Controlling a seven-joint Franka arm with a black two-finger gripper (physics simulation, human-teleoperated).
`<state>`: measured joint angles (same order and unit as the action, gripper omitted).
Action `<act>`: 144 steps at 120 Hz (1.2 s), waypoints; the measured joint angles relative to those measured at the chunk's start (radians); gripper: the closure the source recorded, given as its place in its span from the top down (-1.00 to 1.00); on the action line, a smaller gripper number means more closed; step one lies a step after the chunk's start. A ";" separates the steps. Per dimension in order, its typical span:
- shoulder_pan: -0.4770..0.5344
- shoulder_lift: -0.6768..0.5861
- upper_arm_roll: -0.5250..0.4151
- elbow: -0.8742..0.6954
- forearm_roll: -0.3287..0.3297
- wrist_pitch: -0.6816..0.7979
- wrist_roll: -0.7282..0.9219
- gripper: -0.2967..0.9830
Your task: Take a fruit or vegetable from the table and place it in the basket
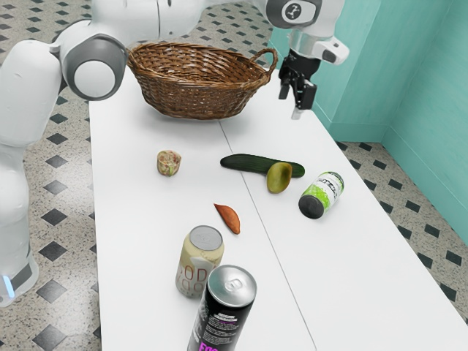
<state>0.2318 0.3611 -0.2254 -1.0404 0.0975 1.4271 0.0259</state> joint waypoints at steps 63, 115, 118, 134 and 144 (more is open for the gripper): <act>-0.020 0.012 -0.006 -0.008 -0.039 0.006 -0.180 0.54; -0.087 0.136 -0.002 -0.036 0.052 0.158 -0.593 0.54; -0.087 0.136 -0.002 -0.045 0.050 0.163 -0.612 0.54; -0.078 0.144 0.007 -0.096 0.038 0.208 -0.694 0.54; -0.081 0.133 0.042 -0.171 0.020 0.255 -0.734 0.54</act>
<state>0.1510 0.4945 -0.1836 -1.2114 0.1177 1.6818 -0.7080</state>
